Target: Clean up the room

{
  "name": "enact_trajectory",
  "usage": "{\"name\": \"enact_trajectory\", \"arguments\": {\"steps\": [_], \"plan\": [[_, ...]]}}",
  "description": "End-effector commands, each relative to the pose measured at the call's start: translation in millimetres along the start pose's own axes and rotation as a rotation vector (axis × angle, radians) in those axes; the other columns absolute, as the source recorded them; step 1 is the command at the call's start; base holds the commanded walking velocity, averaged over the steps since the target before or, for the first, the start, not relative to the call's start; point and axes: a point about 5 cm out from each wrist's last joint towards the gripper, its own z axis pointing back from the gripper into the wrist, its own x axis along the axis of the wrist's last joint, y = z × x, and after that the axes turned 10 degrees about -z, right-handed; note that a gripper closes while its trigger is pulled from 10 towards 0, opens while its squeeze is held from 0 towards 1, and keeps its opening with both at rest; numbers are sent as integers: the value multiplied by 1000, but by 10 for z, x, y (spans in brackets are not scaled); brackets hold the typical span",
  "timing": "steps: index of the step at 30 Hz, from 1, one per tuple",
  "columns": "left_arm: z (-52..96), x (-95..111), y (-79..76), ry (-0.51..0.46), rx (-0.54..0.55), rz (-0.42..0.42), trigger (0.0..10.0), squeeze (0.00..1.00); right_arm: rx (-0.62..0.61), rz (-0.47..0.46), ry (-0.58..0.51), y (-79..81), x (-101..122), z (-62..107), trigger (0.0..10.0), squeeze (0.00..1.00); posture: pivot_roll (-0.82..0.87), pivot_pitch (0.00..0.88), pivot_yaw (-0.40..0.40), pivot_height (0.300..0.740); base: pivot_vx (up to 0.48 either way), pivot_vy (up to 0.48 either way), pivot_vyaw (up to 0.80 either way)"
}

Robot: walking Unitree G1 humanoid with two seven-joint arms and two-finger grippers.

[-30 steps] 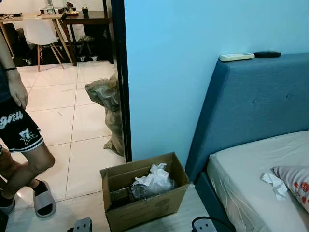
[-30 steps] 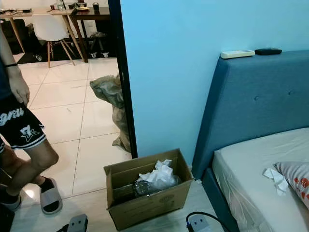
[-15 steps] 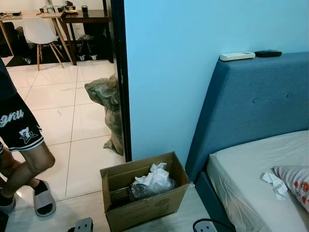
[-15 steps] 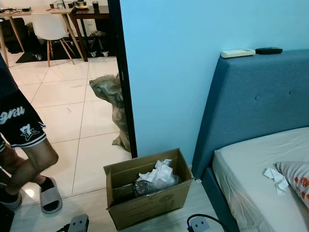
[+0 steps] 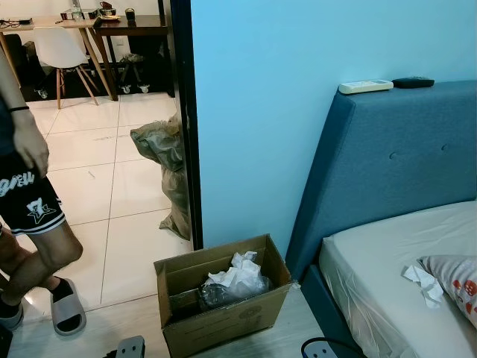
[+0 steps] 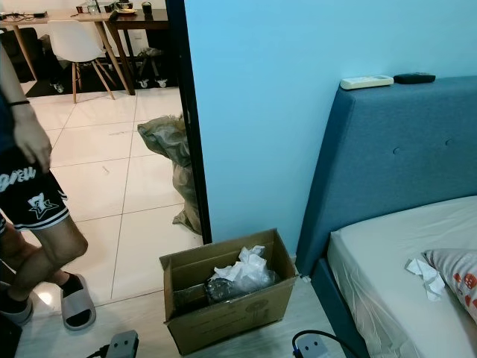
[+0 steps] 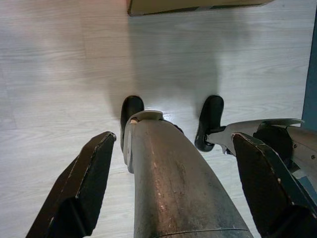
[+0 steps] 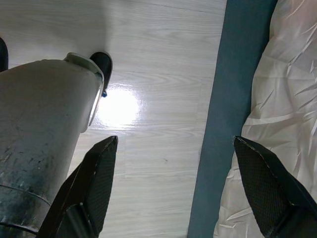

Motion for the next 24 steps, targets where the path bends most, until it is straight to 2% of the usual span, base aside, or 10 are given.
{"name": "enact_trajectory", "arguments": {"steps": [1, 9, 24], "plan": [[4, -23, 10, 12, 3, 6, 10000, 0, 3, 18, -3, 17, 3, -1, 10000, 0, 19, 0, -51, 740, 0, 0, 0], [4, -9, 32, 9, 21, 23, 10000, 0, 18, 28, -28, 169, 131, -1, 10000, 0, 11, 0, -47, 740, 0, 0, 0], [-13, 9, -37, 6, 15, 24, 10000, 0, 9, 28, -30, 119, 176, 0, 10000, 0, 13, 0, -49, 740, 0, 0, 0]]}}
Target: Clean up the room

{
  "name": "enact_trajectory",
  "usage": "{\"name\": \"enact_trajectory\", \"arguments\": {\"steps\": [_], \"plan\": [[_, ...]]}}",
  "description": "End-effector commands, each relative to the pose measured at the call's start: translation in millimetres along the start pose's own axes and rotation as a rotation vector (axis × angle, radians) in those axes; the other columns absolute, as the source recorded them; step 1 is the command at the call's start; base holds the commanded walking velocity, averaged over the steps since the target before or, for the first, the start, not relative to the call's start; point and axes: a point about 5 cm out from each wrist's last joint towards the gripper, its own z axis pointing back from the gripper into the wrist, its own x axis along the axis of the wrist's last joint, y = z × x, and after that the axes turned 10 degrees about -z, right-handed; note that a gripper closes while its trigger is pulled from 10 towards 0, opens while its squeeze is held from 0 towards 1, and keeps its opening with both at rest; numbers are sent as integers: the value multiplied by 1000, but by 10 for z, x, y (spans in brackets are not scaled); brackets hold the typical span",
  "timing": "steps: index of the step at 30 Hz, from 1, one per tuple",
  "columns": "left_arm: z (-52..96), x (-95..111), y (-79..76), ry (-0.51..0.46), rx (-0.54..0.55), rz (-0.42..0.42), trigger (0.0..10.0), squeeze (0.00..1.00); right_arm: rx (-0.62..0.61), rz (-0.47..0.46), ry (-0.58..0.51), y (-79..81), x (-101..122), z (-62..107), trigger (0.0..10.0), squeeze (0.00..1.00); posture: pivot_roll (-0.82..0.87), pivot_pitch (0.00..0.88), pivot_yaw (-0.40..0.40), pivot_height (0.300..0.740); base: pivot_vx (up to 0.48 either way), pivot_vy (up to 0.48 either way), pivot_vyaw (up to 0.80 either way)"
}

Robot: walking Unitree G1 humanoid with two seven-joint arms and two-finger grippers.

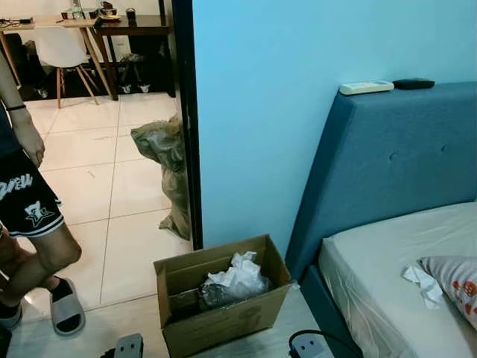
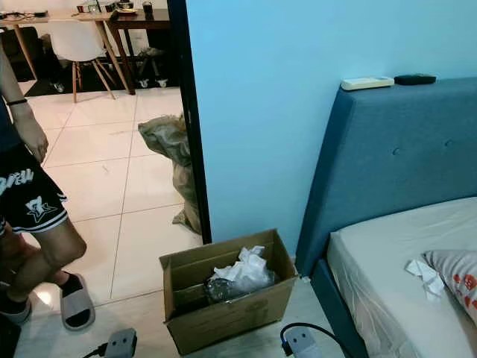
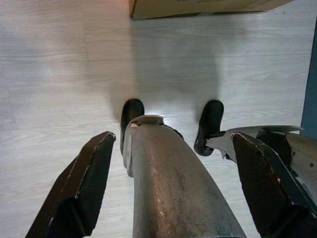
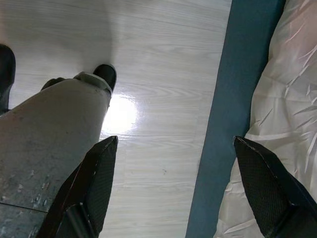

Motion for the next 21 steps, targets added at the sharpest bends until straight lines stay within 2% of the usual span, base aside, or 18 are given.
{"name": "enact_trajectory", "arguments": {"steps": [1, 7, 12, 15, 16, 17, 18, 20, 21], "plan": [[-4, -34, -44, 16, -6, 6, 10000, 0, -4, -2, 5, -21, 3, 0, 10000, 0, 13, 0, -51, 740, 0, 0, 0], [14, -93, -2, 22, 7, 20, 10000, 0, -17, 2, -16, 77, 17, 0, 10000, 0, 18, 0, -62, 740, 0, 0, 0], [22, -75, 56, 3, 33, 41, 10000, 0, -62, -12, -40, 52, 60, 1, 10000, 0, 21, 0, -65, 740, 0, 0, 0], [33, 79, 208, -75, 106, 124, 10000, 0, -176, -120, -88, -222, 151, 16, 10000, 0, 20, 0, -61, 740, 0, 0, 0], [35, 153, 249, -110, 123, 160, 10000, 0, -192, -224, -110, -394, 180, 32, 10000, 0, 20, 0, -59, 740, 0, 0, 0], [35, 153, 249, -110, 123, 160, 10000, 0, -192, -224, -110, -394, 180, 32, 10000, 0, 20, 0, -59, 740, 0, 0, 0], [37, 198, 272, -131, 131, 182, 10000, 0, -198, -295, -128, -506, 198, 46, 10000, 0, 19, 0, -58, 740, 0, 0, 0], [37, 198, 272, -131, 131, 182, 10000, 0, -198, -295, -128, -506, 198, 46, 10000, 0, 19, 0, -58, 740, 0, 0, 0], [34, 280, 280, -170, 128, 216, 10000, 0, -193, -391, -158, -613, 251, 65, 10000, 0, 20, 0, -56, 740, 0, 0, 0]]}}
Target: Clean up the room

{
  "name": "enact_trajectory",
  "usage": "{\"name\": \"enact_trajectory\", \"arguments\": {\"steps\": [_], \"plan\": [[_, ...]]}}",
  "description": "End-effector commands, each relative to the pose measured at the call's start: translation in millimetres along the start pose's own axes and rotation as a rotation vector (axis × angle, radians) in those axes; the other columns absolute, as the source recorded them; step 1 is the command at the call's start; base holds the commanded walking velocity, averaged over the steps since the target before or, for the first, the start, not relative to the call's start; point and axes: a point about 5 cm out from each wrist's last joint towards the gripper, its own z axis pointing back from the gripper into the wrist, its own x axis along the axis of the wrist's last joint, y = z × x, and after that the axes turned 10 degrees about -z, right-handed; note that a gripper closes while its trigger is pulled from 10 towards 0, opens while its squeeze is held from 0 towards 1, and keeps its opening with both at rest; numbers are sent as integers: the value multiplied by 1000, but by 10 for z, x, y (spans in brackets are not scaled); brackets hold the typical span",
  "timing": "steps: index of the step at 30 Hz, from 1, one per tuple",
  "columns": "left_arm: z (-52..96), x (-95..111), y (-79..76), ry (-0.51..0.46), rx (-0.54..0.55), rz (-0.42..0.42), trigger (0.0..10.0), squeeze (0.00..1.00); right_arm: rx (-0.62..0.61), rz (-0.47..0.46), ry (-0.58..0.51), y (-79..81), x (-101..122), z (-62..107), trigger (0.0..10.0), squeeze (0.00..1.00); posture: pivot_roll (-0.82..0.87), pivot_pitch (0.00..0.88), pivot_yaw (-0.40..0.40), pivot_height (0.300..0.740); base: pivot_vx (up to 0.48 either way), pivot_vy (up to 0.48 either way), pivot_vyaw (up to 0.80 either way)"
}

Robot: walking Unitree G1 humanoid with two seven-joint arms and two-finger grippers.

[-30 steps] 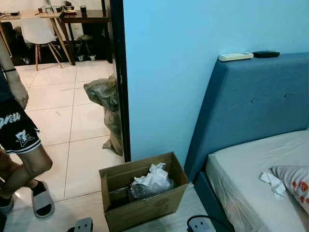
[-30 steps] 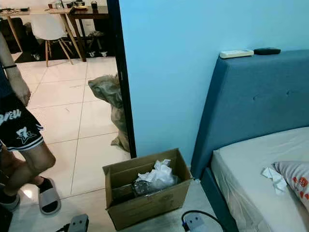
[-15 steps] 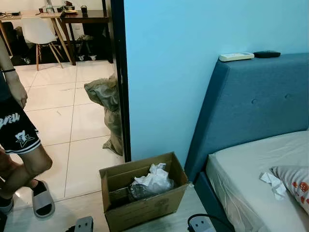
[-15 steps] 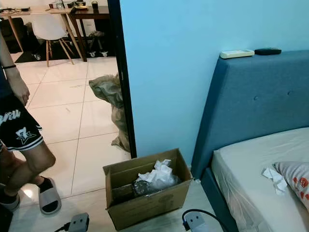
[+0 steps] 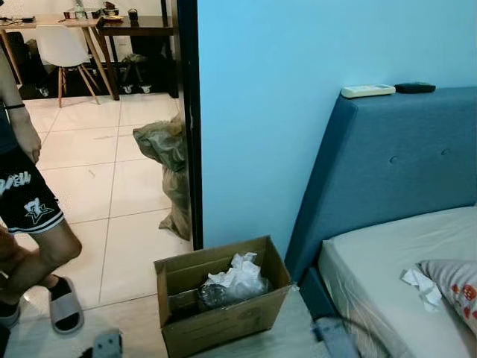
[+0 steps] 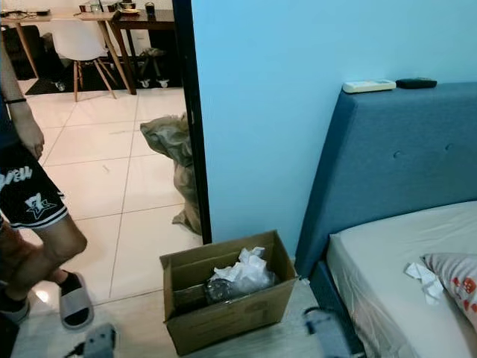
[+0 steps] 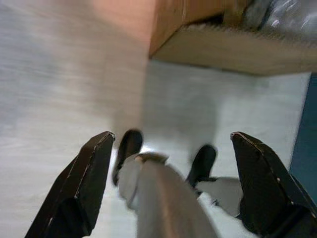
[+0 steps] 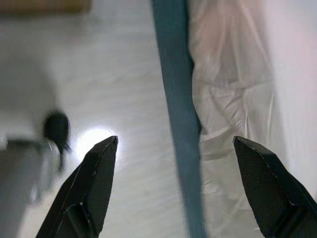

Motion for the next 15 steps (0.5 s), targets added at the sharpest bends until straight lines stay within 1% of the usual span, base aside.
{"name": "enact_trajectory", "arguments": {"steps": [1, 2, 3, 4, 5, 6, 7, 8, 9, 10, 12, 13, 14, 15], "plan": [[-7, 46, -3, -24, 2, 33, 10000, 0, 14, -74, -13, -16, 43, -4, 10000, 0, 20, 0, -56, 740, 0, 0, 0], [-25, 138, -33, -63, -15, 62, 10000, 0, 34, -167, -40, -37, 150, -10, 10000, 0, 20, 0, -55, 740, 0, 0, 0], [-25, 138, -33, -63, -15, 62, 10000, 0, 34, -167, -40, -37, 150, -10, 10000, 0, 20, 0, -55, 740, 0, 0, 0], [-42, 216, -99, -90, -45, 58, 10000, 0, 84, -233, -62, 37, 247, -7, 10000, 0, 22, 0, -58, 740, 0, 0, 0], [-57, 275, -193, -108, -88, 20, 10000, 0, 163, -288, -76, 186, 319, 6, 10000, 0, 24, 0, -61, 740, 0, 0, 0], [-57, 275, -193, -108, -88, 20, 10000, 0, 163, -288, -76, 186, 319, 6, 10000, 0, 24, 0, -61, 740, 0, 0, 0], [-68, 320, -294, -122, -131, -10, 10000, 0, 247, -317, -78, 357, 347, 29, 10000, 0, 24, 0, -62, 740, 0, 0, 0], [-68, 320, -294, -122, -131, -10, 10000, 0, 247, -317, -78, 357, 347, 29, 10000, 0, 24, 0, -62, 740, 0, 0, 0], [-75, 361, -387, -139, -170, -17, 10000, 0, 324, -329, -72, 510, 352, 56, 10000, 0, 25, 0, -64, 740, 0, 0, 0], [-80, 406, -492, -158, -211, -6, 10000, 0, 392, -305, -59, 642, 327, 84, 10000, 0, 28, 0, -68, 740, 0, 0, 0], [-76, 427, -723, -169, -297, -28, 10000, 0, 405, -342, -36, 663, 295, 88, 10000, 0, 29, 0, -72, 740, 0, 0, 0], [-76, 427, -723, -169, -297, -28, 10000, 0, 405, -342, -36, 663, 295, 88, 10000, 0, 29, 0, -72, 740, 0, 0, 0], [-70, 402, -803, -158, -328, -59, 10000, 0, 408, -343, -25, 655, 278, 87, 10000, 0, 29, 0, -72, 740, 0, 0, 0], [-69, 390, -820, -151, -336, -66, 10000, 0, 411, -335, -19, 654, 261, 87, 10000, 0, 24, 0, -71, 740, 0, 0, 0]]}}
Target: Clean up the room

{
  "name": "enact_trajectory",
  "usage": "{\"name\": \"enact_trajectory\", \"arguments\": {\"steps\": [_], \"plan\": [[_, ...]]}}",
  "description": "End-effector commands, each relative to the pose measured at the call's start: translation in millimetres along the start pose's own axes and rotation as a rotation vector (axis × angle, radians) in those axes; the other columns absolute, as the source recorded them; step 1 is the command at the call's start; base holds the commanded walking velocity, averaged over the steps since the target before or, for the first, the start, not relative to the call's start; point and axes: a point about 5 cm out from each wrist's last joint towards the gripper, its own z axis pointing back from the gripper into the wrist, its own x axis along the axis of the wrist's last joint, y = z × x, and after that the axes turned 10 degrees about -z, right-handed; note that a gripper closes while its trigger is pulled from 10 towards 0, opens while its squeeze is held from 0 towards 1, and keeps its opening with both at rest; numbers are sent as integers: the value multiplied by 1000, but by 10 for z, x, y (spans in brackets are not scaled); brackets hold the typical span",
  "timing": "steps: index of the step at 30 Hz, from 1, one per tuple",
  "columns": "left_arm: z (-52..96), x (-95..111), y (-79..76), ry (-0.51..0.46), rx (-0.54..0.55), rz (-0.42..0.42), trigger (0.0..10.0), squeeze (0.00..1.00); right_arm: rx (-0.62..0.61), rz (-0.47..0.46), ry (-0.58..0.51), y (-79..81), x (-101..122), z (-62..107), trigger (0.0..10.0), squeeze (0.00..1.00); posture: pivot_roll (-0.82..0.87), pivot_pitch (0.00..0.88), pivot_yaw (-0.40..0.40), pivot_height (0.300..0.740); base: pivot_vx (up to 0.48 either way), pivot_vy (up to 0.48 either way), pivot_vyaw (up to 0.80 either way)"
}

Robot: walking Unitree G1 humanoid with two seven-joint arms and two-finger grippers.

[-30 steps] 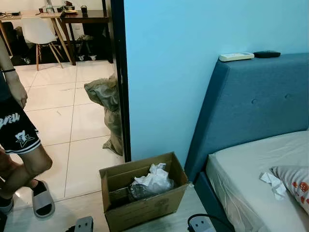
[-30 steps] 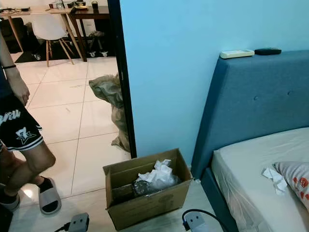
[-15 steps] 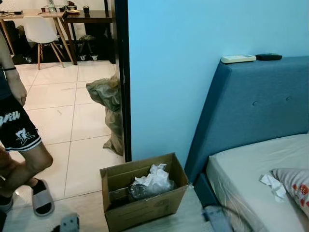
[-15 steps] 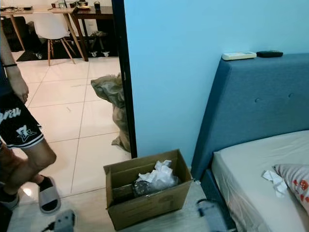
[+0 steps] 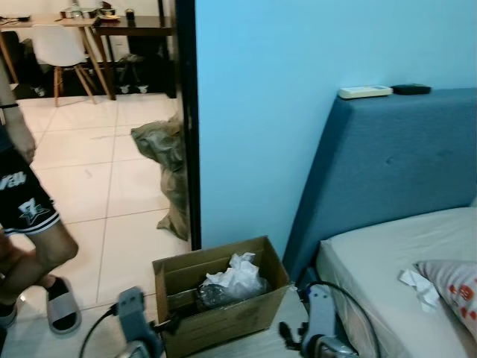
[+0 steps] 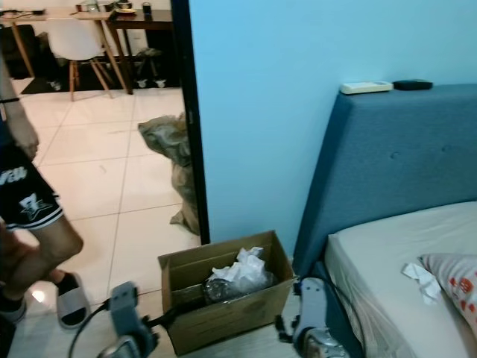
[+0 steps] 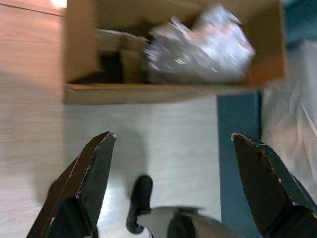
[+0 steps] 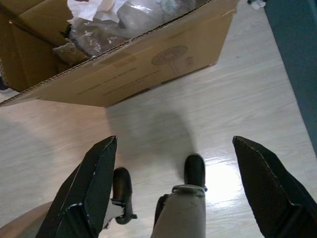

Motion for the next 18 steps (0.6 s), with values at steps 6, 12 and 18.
{"name": "enact_trajectory", "arguments": {"steps": [6, 12, 18], "plan": [[14, -19, 42, 12, 4, 22, 10000, 0, -18, -29, 19, -99, -56, 24, 10000, 0, 9, 0, -64, 740, 0, 0, 0], [23, -39, 43, 9, 3, 30, 10000, 0, -7, -57, 23, -121, -70, 33, 10000, 0, 14, 0, -68, 740, 0, 0, 0], [16, -35, 20, 6, -4, 32, 10000, 0, -6, -48, 22, -138, -54, 37, 10000, 0, 7, 0, -72, 740, 0, 0, 0]]}}
